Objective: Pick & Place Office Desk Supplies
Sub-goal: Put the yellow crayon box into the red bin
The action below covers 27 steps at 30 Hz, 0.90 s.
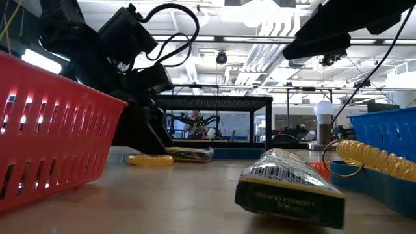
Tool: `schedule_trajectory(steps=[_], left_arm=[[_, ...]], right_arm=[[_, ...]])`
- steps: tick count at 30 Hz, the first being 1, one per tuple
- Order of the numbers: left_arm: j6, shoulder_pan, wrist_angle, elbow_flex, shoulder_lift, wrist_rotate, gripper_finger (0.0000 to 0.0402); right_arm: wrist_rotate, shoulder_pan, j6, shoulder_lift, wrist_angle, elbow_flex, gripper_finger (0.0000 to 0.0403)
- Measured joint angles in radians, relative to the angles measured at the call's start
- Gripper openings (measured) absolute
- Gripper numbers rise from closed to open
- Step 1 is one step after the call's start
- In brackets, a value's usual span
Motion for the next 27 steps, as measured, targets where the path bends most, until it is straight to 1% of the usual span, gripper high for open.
schedule_trajectory(steps=[10,14,18,27], left_arm=[[-0.035,-0.003,0.019,-0.001,0.004,0.006,0.0226],[-0.036,-0.012,0.042,-0.002,0.005,0.005,0.0207],[-0.039,-0.03,0.052,-0.002,0.006,-0.009,0.0198],[-0.061,-0.055,0.07,-0.002,0.006,-0.048,0.0197]], right_arm=[[-0.006,-0.001,0.0,0.0,0.0,0.0,0.0191],[-0.007,-0.001,0.0,0.0,0.0,0.0,0.0191],[-0.007,-0.001,0.0,0.0,0.0,0.0,0.0191],[-0.03,-0.001,-0.001,0.0,-0.002,0.0,0.0191]])
